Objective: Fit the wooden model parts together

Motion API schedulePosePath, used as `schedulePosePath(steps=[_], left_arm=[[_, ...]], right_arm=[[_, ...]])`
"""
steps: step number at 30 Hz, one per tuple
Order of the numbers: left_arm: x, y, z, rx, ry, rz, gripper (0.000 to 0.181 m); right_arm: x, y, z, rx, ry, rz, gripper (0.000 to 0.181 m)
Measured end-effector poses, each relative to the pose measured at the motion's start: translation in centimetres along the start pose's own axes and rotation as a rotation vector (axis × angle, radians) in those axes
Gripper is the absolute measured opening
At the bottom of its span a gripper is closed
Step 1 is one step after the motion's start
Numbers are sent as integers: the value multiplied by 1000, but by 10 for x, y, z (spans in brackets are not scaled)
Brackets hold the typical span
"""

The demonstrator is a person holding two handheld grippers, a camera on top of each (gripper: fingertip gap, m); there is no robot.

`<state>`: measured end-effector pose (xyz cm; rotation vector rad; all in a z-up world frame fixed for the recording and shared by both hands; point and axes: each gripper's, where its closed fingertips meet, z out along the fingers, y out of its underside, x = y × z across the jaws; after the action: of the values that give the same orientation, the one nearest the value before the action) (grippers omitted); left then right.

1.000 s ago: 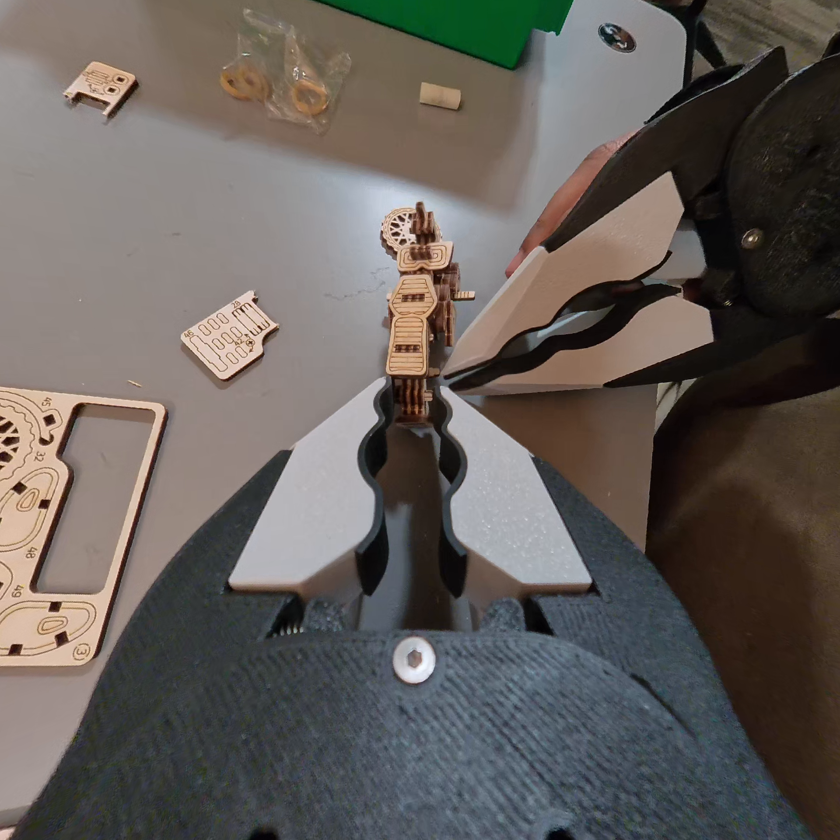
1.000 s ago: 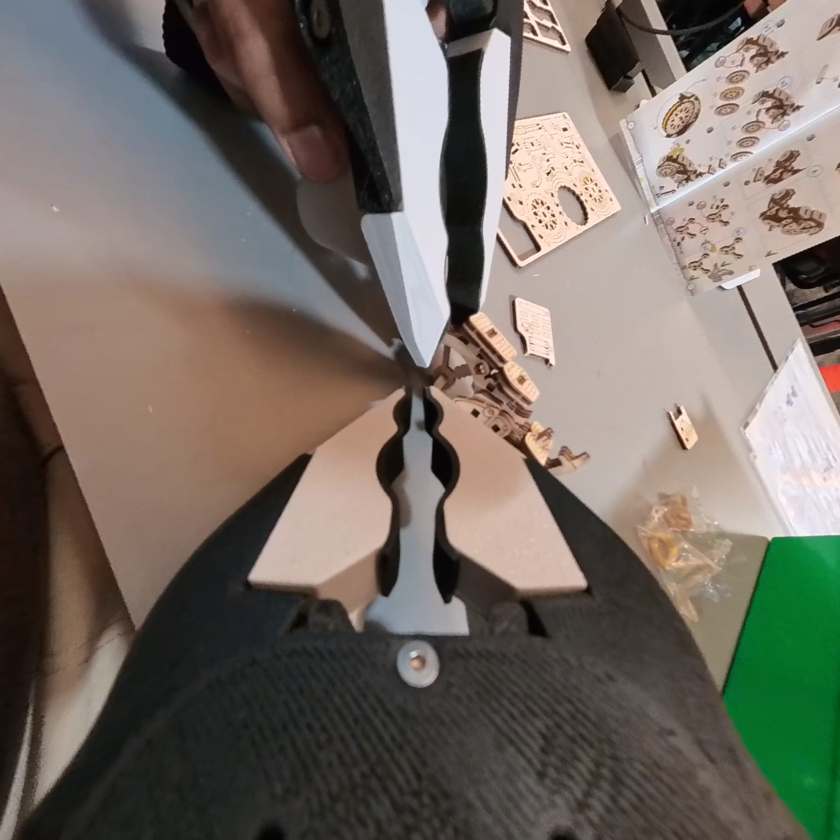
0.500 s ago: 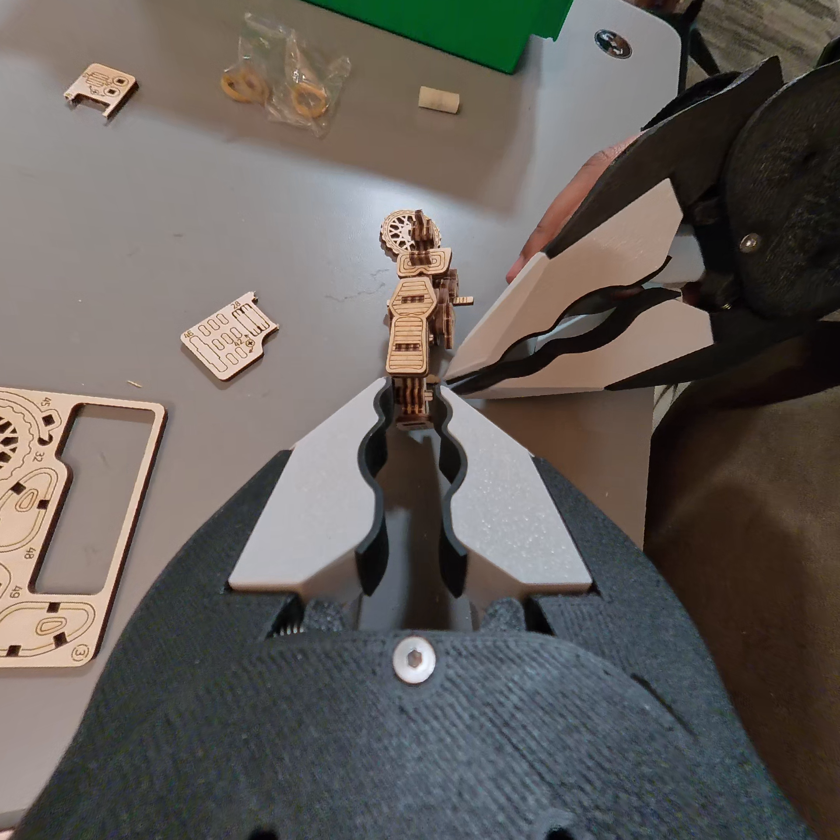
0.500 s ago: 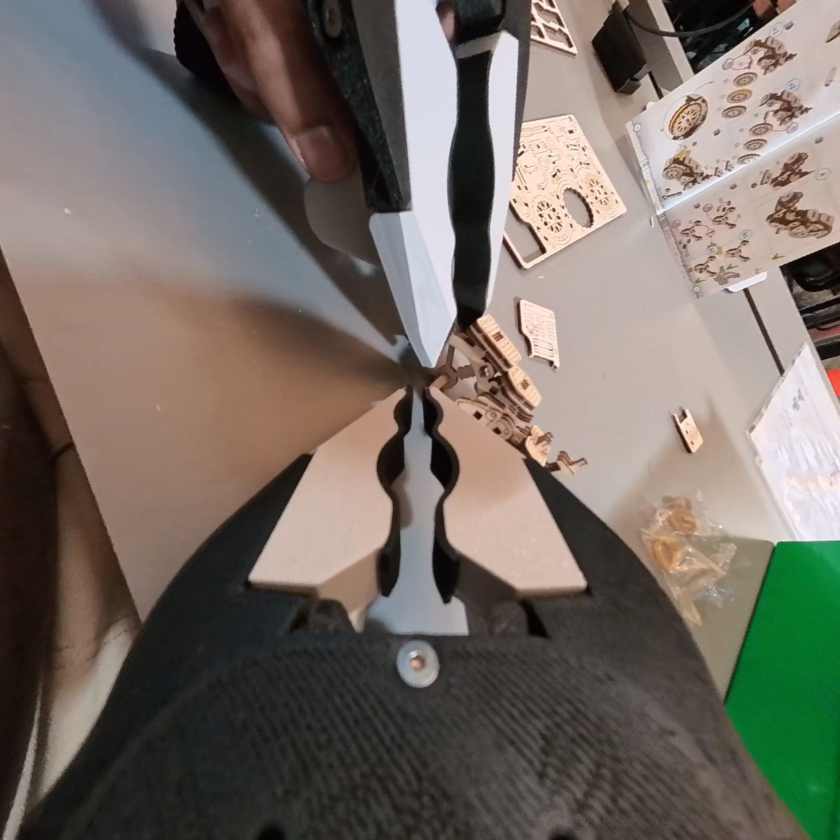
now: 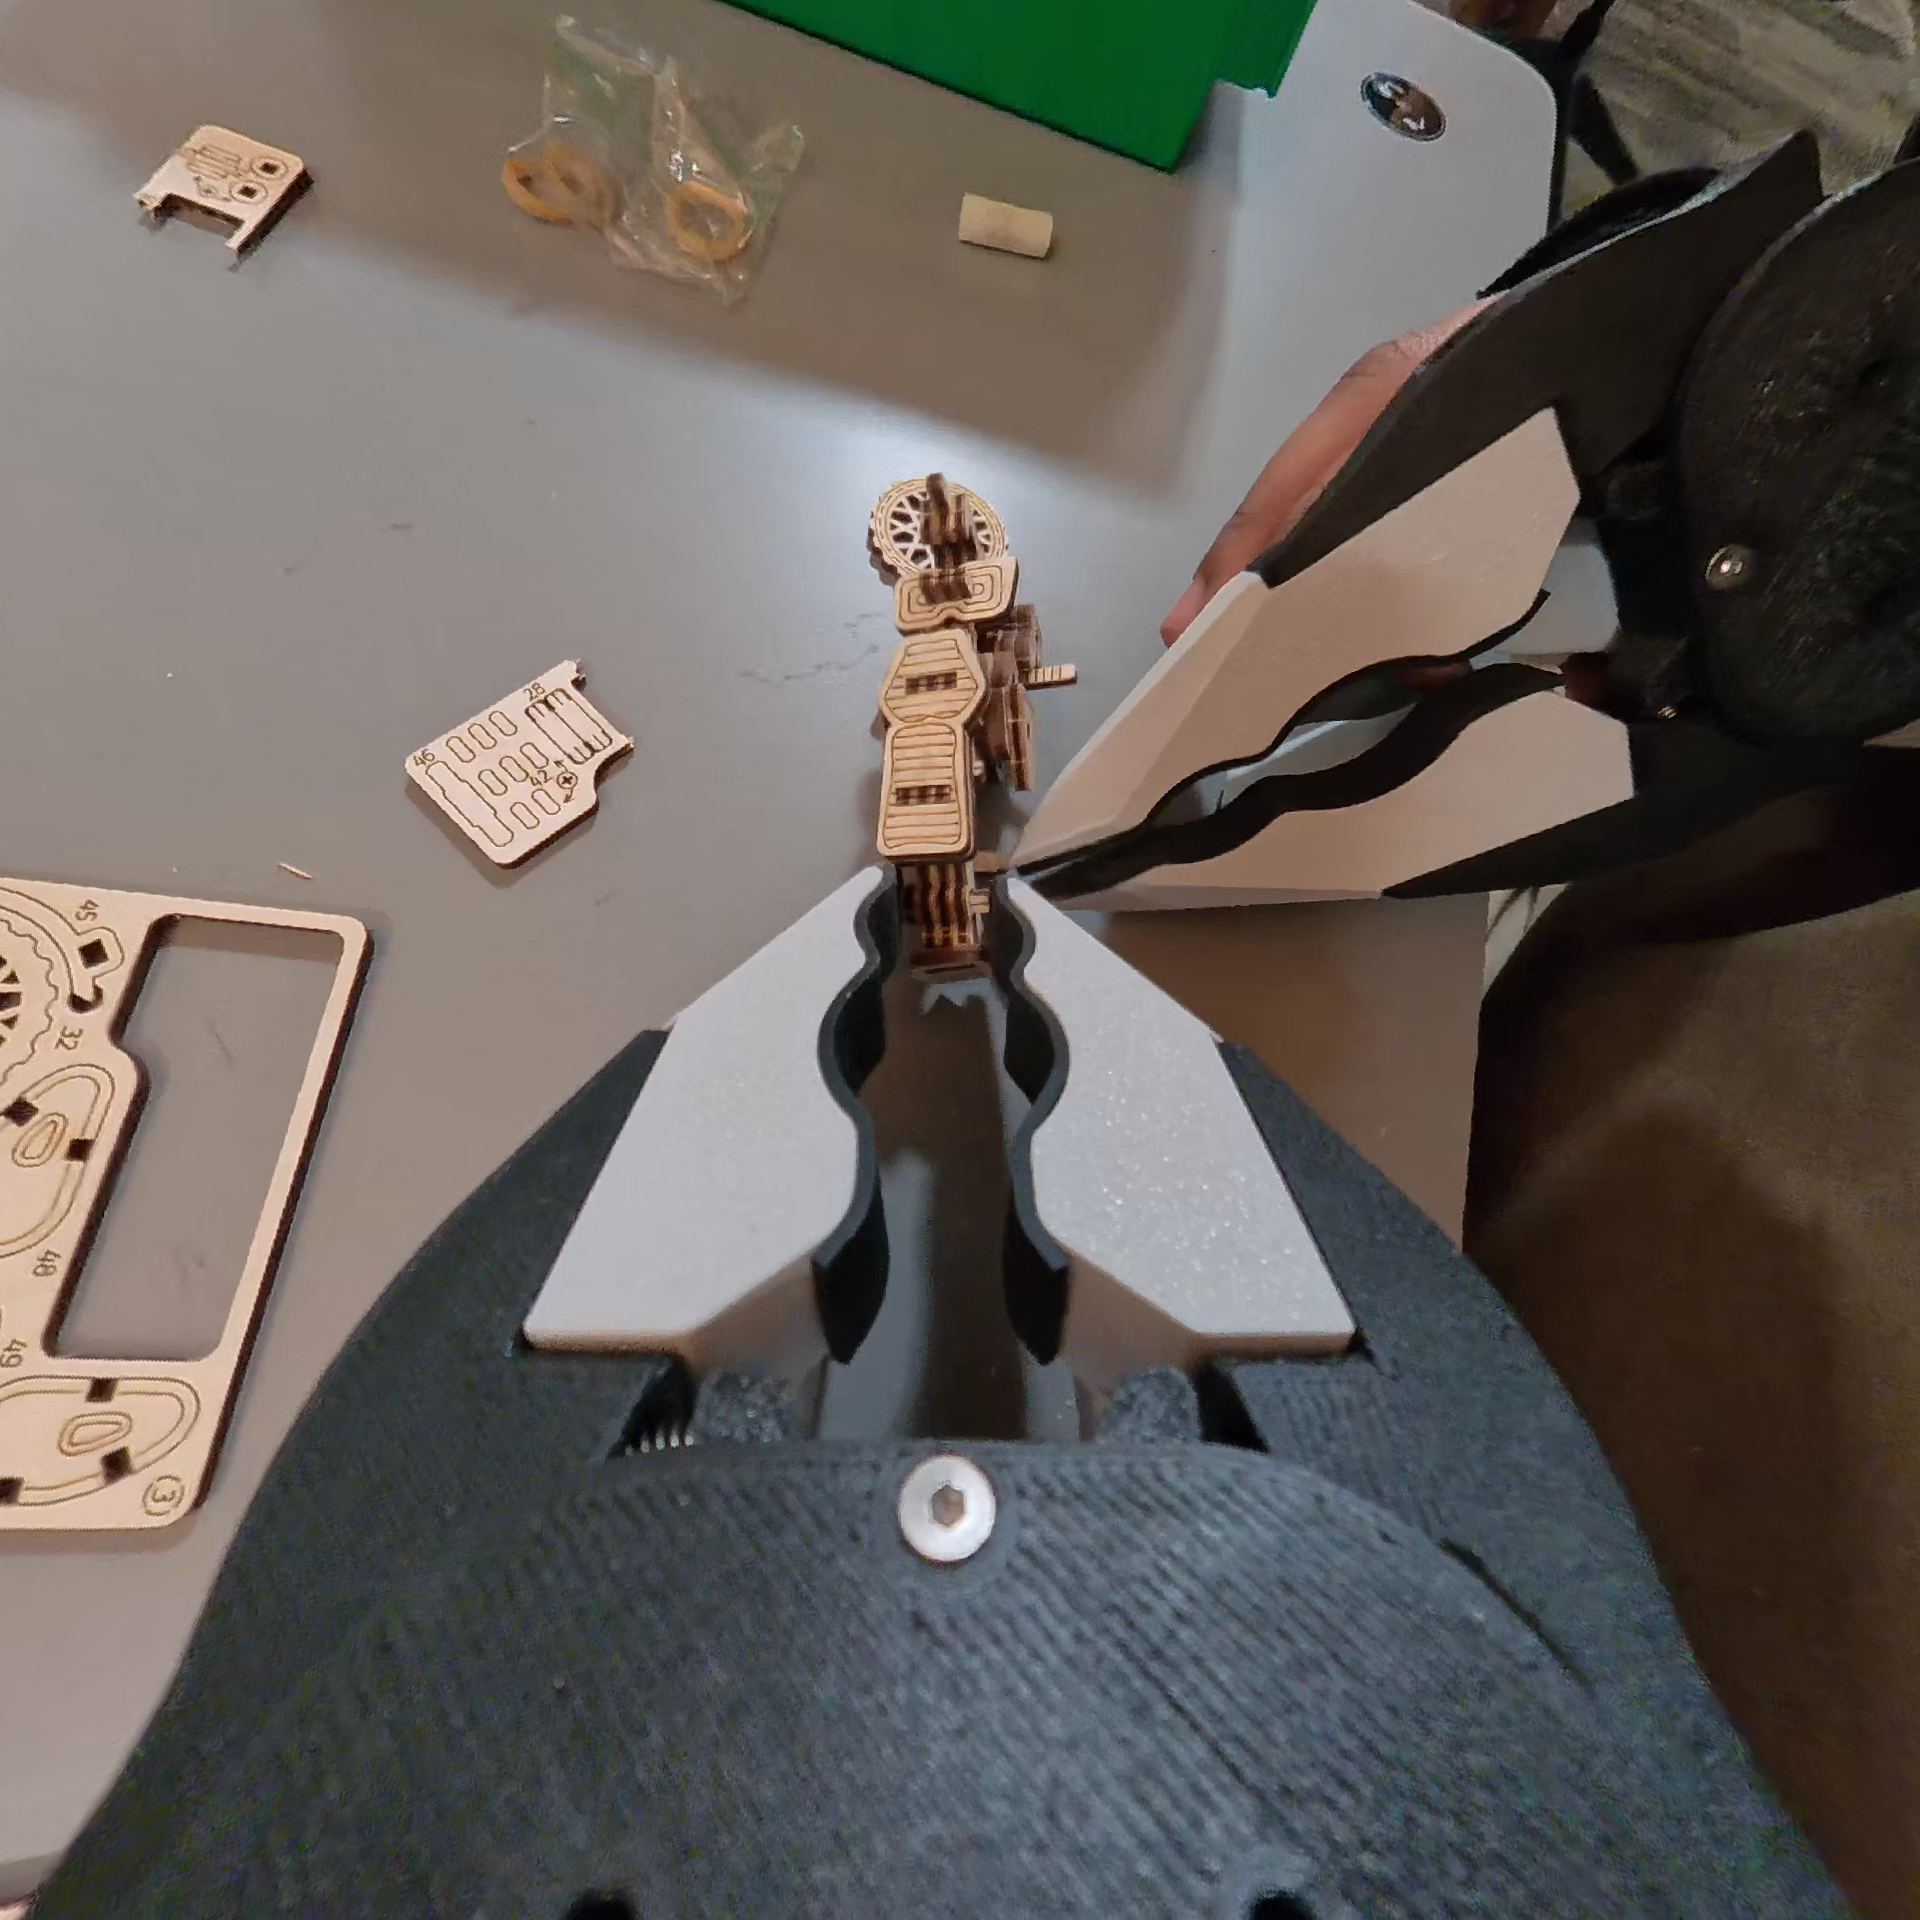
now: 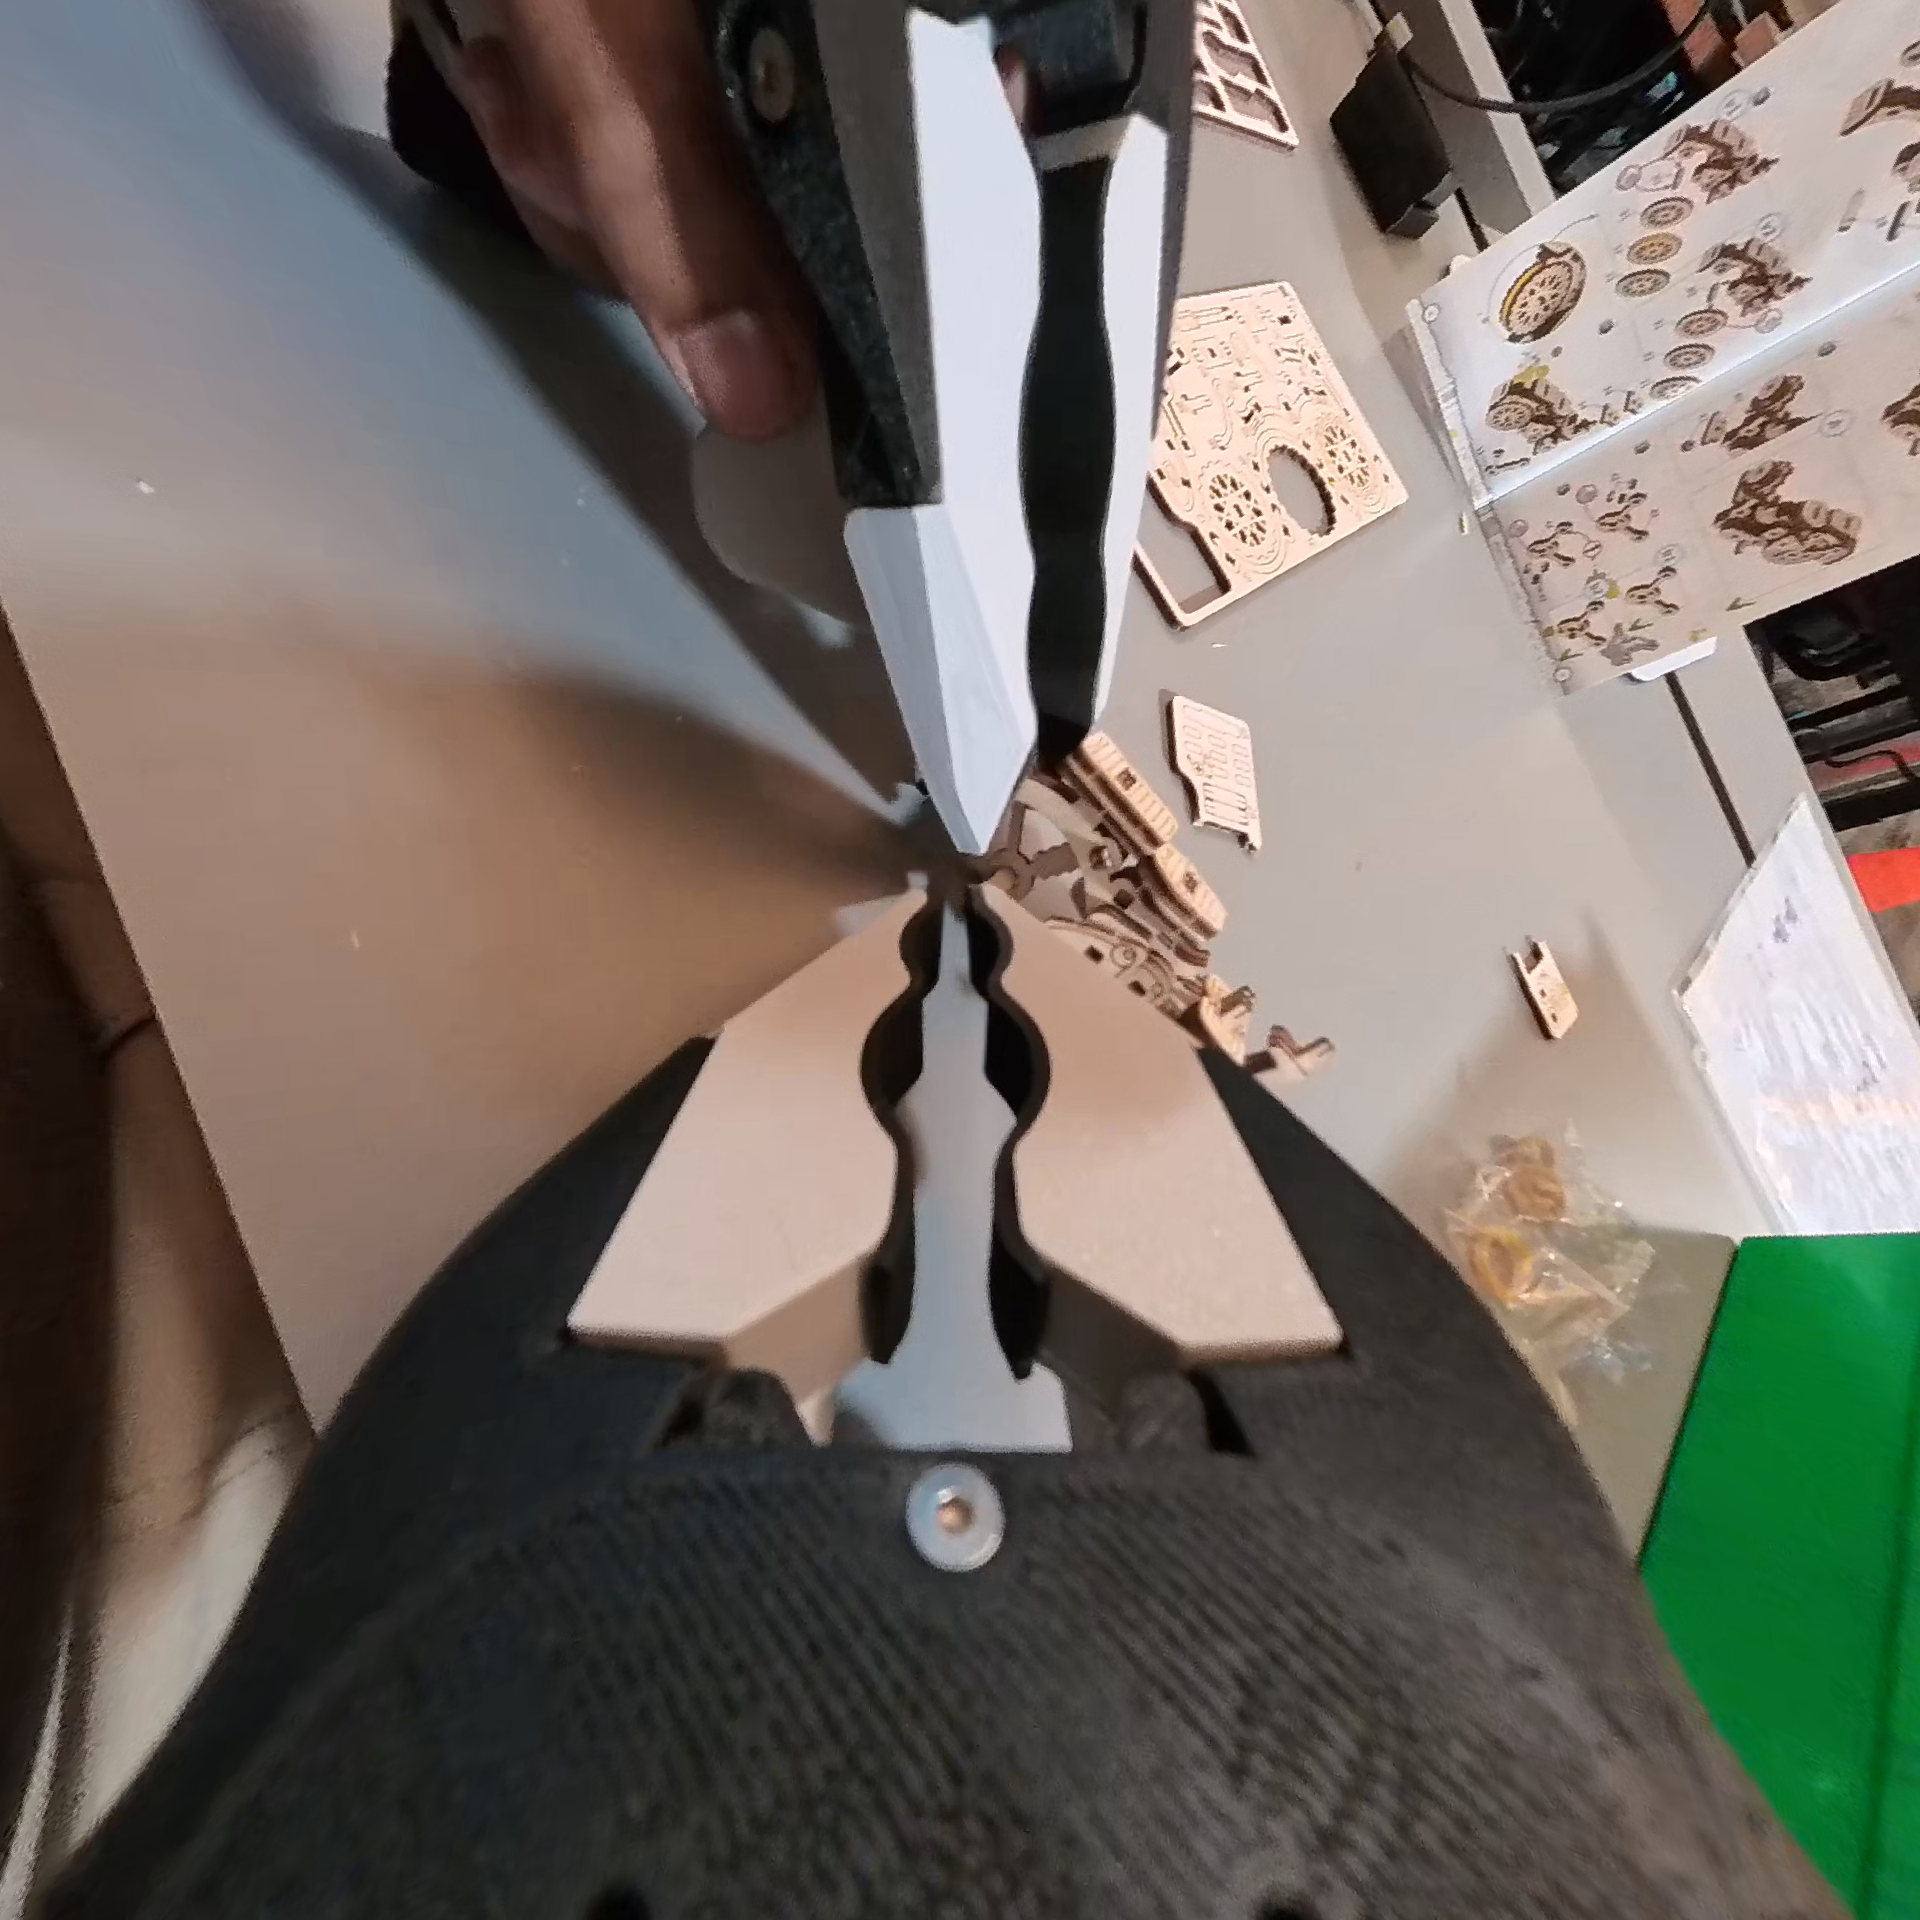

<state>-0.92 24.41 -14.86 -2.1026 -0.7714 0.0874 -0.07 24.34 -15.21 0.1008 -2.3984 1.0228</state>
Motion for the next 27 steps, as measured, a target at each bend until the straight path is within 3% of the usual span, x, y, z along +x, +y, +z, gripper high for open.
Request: schedulePosePath(steps=[8,14,24,27], left_arm=[[-6,3,-3,3,26,-99,25],[0,5,-7,12,94,-171,16],[1,3,-18,88,210,-451,15],[-4,-1,-23,131,236,-527,28]], right_arm=[[3,2,-2,-8,8,16,4],[3,2,1,-12,-6,20,6],[-1,-11,5,29,-18,-29,3],[-3,-13,5,42,-43,-3,3]])
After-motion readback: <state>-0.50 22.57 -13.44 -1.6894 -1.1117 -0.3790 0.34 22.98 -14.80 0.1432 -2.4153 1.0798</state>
